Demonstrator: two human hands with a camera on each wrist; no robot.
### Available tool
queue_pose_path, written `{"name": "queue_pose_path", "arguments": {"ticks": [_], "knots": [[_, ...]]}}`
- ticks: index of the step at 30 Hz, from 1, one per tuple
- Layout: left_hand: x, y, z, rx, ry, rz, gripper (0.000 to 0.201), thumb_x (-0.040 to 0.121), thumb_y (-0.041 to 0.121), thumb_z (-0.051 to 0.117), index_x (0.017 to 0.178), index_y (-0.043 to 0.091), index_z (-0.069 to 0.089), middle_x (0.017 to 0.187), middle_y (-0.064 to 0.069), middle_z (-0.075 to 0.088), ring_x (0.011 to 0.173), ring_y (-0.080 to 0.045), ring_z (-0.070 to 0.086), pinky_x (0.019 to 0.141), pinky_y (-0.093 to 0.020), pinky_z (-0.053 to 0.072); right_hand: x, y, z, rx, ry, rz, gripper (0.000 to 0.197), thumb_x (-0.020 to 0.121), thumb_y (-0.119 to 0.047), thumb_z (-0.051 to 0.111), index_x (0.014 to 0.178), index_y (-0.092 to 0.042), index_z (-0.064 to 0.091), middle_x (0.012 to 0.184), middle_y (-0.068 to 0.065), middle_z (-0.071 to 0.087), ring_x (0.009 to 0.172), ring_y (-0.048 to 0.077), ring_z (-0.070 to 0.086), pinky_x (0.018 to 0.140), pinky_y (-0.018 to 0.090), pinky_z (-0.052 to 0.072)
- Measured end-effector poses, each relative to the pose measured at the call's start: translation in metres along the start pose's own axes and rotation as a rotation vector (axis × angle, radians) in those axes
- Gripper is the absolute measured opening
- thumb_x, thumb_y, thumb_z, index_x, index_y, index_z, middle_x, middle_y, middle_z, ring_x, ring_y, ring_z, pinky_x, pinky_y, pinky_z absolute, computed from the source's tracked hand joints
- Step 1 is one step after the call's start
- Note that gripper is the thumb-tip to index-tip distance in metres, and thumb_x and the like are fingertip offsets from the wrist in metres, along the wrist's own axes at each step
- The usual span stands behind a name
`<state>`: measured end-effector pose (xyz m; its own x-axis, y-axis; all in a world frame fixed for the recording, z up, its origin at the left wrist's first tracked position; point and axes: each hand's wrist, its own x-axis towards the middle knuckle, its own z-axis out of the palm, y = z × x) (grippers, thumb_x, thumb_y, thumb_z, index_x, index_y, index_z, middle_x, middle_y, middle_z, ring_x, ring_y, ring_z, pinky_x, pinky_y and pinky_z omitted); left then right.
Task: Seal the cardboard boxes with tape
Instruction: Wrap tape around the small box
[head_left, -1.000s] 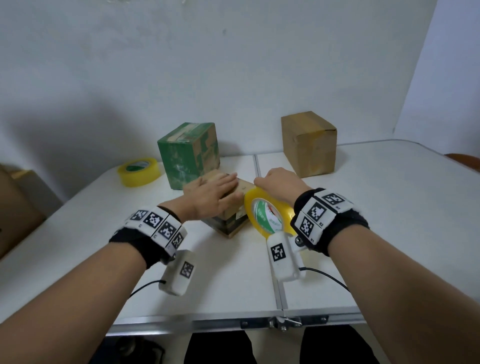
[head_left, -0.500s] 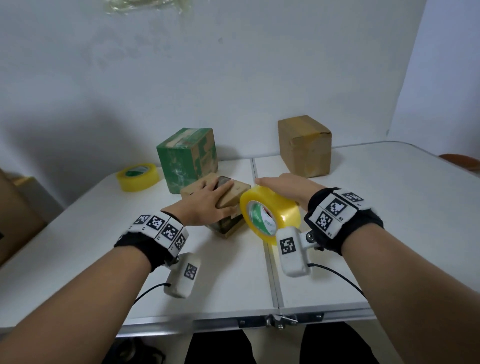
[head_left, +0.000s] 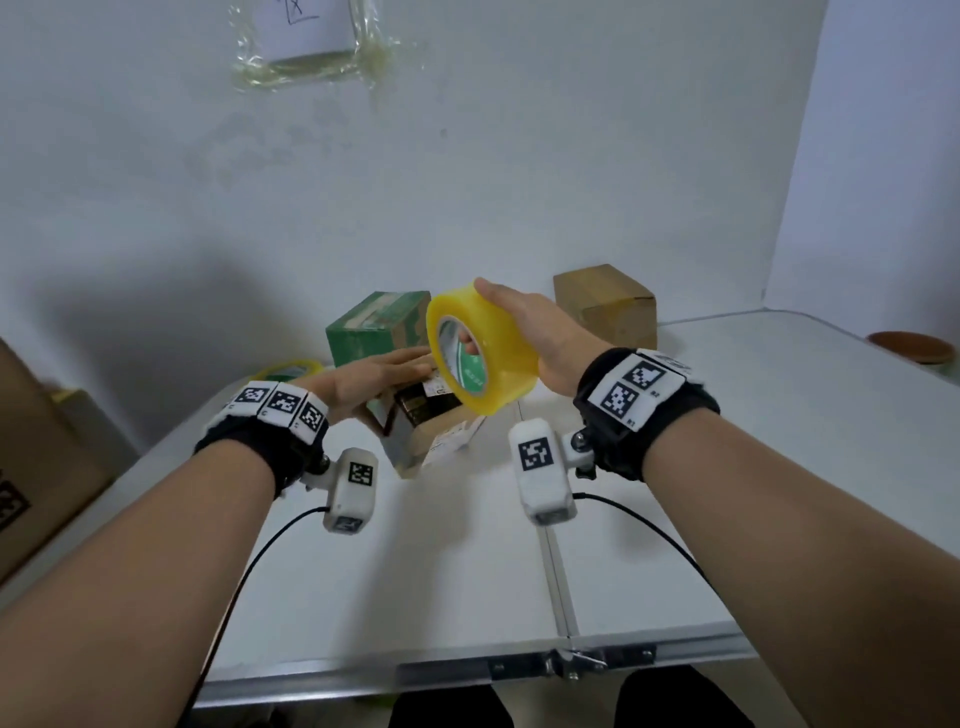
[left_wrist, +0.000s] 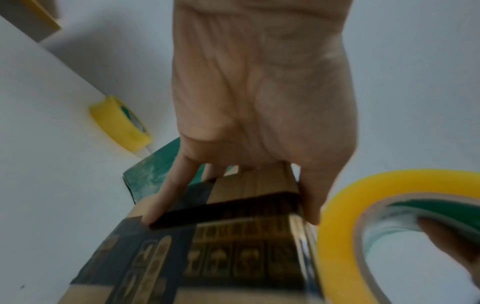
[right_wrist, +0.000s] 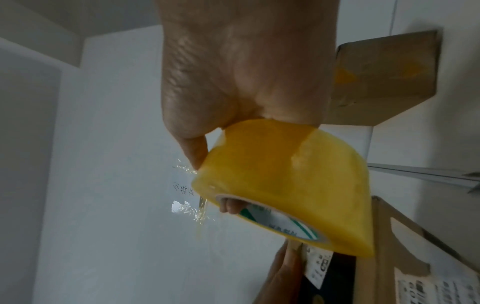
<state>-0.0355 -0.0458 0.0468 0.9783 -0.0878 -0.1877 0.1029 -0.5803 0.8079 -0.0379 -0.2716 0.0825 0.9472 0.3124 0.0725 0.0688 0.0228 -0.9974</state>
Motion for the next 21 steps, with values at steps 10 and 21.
{"name": "queue_pose_path", "arguments": {"ticks": [10,21], "knots": [[0.019,-0.025,-0.002,0.570,0.272,0.264,0.089,0.079,0.055,0.070,0.149,0.026,0.024,0.145,0.000,0.029,0.127,-0.015,0.041,0.106,-0.028,0.034,0.059,-0.012,0.031,-0.124,0.073,0.015,0.079,0.075,-0.070,0.063,0.112,0.000,0.065,0.107,0.017,0.071,0.101,0.033,0.066,0.099,0.048,0.050],[0.026,-0.022,-0.007,0.806,0.303,0.210,0.102,0.076,0.062,0.070,0.150,0.019,0.015,0.138,-0.004,0.035,0.121,-0.025,0.050,0.096,-0.032,0.041,0.043,-0.014,0.041,-0.035,0.054,0.021,0.049,0.099,-0.044,0.050,0.074,-0.003,0.064,0.077,0.013,0.069,0.073,0.025,0.066,0.087,0.039,0.056]]}}
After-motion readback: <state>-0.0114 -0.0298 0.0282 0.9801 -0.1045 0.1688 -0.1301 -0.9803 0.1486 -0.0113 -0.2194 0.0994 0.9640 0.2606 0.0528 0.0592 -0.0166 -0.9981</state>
